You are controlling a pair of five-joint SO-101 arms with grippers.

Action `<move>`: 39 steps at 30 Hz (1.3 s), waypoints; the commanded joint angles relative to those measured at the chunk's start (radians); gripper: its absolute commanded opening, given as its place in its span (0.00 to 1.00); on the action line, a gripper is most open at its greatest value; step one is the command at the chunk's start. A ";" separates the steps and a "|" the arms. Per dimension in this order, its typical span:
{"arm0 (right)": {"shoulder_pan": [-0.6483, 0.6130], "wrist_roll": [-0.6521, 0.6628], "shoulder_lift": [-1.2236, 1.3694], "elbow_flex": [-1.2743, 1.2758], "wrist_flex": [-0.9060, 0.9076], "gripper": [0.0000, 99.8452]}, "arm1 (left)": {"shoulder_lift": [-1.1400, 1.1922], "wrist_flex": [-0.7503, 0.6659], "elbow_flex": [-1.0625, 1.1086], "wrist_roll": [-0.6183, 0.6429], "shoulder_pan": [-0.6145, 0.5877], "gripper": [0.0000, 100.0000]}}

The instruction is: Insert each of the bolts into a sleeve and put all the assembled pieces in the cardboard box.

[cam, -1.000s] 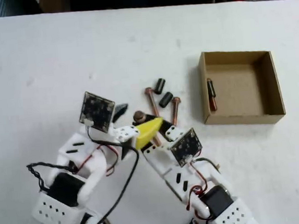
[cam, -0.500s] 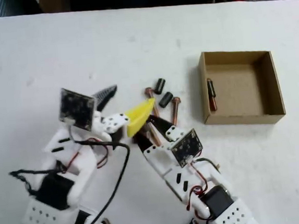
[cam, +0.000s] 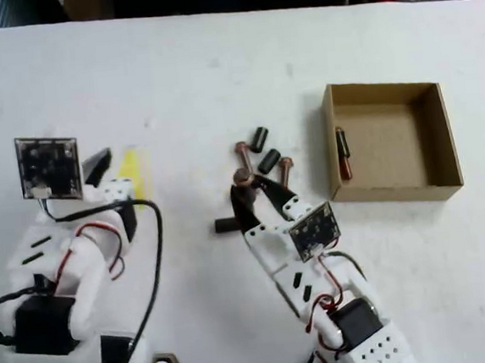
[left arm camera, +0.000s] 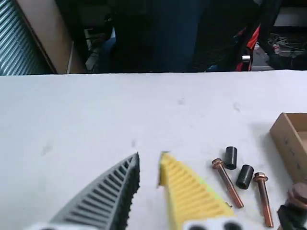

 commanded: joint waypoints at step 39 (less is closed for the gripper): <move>0.309 0.242 0.255 -0.695 0.604 0.02 | -0.605 0.135 0.758 -0.178 -0.170 0.02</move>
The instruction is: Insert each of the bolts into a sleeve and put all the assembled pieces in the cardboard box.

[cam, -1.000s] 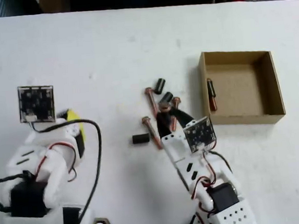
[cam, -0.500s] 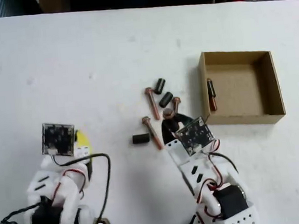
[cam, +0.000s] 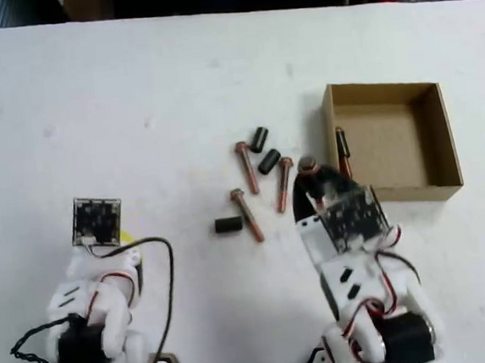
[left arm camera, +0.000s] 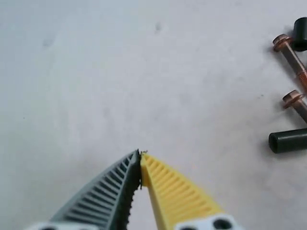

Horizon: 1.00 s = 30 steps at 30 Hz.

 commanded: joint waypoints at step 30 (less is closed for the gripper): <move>0.443 0.025 1.687 -1.112 0.027 0.02 | -0.008 -0.061 0.198 -0.028 -0.028 0.02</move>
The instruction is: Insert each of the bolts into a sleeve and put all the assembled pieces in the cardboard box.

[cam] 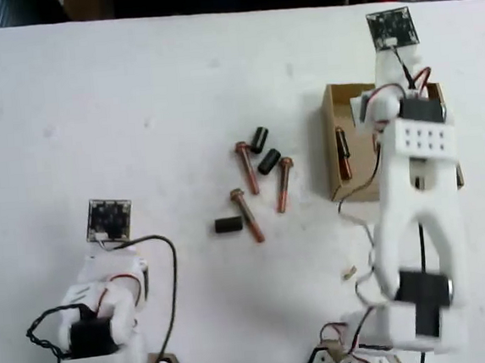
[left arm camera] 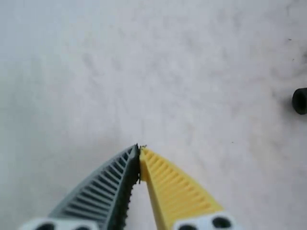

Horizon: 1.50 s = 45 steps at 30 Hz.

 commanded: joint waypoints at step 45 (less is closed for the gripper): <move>-0.033 0.014 0.688 -0.760 0.421 0.14 | -0.007 -0.034 -0.002 -0.009 -0.005 0.02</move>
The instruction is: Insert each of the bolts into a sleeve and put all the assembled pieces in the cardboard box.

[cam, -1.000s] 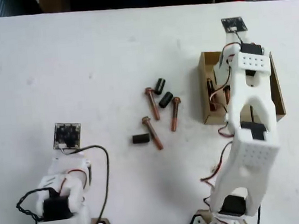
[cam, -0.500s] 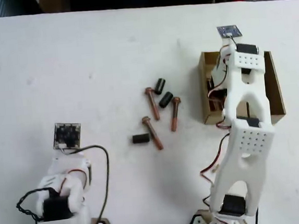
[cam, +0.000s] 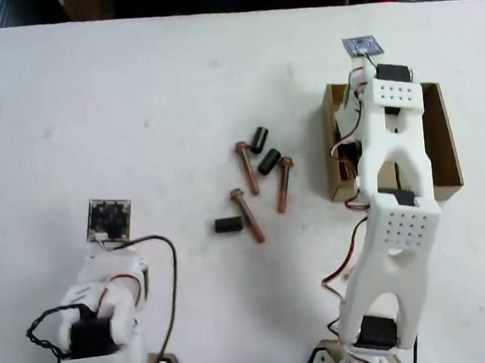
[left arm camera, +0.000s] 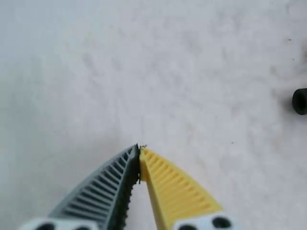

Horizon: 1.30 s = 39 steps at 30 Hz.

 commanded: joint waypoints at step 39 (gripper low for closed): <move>-0.670 0.242 -0.691 0.203 0.357 0.04 | -0.007 -0.069 0.000 -0.009 -0.097 0.02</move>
